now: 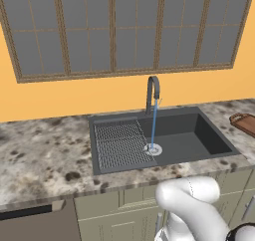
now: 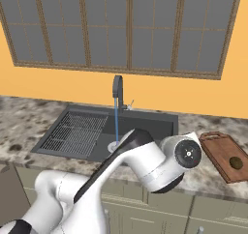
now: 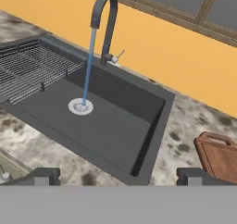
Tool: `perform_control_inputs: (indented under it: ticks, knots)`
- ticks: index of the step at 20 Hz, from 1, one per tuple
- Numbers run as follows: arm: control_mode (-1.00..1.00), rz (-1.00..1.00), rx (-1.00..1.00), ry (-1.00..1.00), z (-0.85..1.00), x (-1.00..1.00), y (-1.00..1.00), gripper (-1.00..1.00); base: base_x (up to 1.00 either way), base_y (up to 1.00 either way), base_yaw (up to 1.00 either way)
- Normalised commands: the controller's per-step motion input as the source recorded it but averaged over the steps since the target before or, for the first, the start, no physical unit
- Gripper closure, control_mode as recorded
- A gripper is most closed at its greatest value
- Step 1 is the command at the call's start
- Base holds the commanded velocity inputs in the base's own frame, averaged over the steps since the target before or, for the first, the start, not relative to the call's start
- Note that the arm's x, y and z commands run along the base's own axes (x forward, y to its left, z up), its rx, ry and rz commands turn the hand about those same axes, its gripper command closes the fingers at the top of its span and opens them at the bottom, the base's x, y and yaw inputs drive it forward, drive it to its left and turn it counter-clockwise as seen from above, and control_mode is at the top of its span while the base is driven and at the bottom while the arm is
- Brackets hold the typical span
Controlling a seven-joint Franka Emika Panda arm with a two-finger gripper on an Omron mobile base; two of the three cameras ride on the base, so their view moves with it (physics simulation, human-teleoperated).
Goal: Pick the kiwi from the sink and place it on the cutting board to airdry. Then turn off the sink faucet.
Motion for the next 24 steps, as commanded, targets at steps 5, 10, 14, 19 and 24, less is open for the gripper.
perform_control_inputs:
  ticks: [5, 10, 14, 19, 24]
  knots:
    - [-1.00, 0.37, 0.08, 0.02, 0.52, 0.00, 0.04, -1.00, 0.00, 0.00, 0.00]
    - [-1.00, 0.30, 0.05, 0.09, 0.15, 0.00, 0.17, -1.00, 0.00, 0.00, 0.00]
    - [-1.00, 0.14, 0.00, -0.01, 0.01, -0.02, 0.30, -1.00, 0.00, 0.00, 0.00]
    - [-1.00, -0.15, 0.01, -0.10, -0.01, -0.16, 0.62, -1.00, 0.00, 0.00, 0.00]
    - [-1.00, -0.35, 0.05, -0.03, -0.01, -0.31, 0.58, -1.00, 0.00, 0.00, 0.00]
